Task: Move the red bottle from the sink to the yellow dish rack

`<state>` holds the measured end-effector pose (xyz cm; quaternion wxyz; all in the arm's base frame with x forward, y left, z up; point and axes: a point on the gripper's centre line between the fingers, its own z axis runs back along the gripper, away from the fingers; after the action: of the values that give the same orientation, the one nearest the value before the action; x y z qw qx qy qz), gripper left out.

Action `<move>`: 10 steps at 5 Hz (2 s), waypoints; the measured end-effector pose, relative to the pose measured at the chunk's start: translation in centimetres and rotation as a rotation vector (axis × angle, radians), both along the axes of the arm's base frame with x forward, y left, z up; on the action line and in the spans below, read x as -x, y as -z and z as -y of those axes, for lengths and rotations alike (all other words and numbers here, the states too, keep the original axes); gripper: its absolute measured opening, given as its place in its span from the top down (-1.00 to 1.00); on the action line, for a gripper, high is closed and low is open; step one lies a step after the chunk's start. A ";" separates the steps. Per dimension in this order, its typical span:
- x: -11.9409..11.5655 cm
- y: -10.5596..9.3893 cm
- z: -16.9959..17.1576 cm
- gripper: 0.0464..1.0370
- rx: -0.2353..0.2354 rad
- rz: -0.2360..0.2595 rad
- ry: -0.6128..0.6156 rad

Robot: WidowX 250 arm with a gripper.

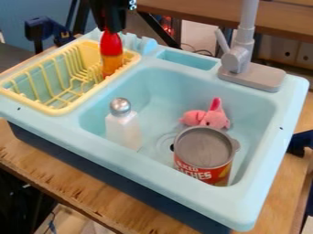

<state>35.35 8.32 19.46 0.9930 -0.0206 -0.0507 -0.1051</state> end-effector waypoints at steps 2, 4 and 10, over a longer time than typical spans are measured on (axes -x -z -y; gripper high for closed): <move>0.3 0.4 0.4 -0.87 0.018 -0.008 0.020; 3.6 -2.9 0.6 -0.93 -0.089 -0.015 -0.040; 9.3 -1.4 8.0 -0.93 -0.035 -0.118 0.153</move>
<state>26.05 0.34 20.82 0.9835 -0.0133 0.0113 -0.1802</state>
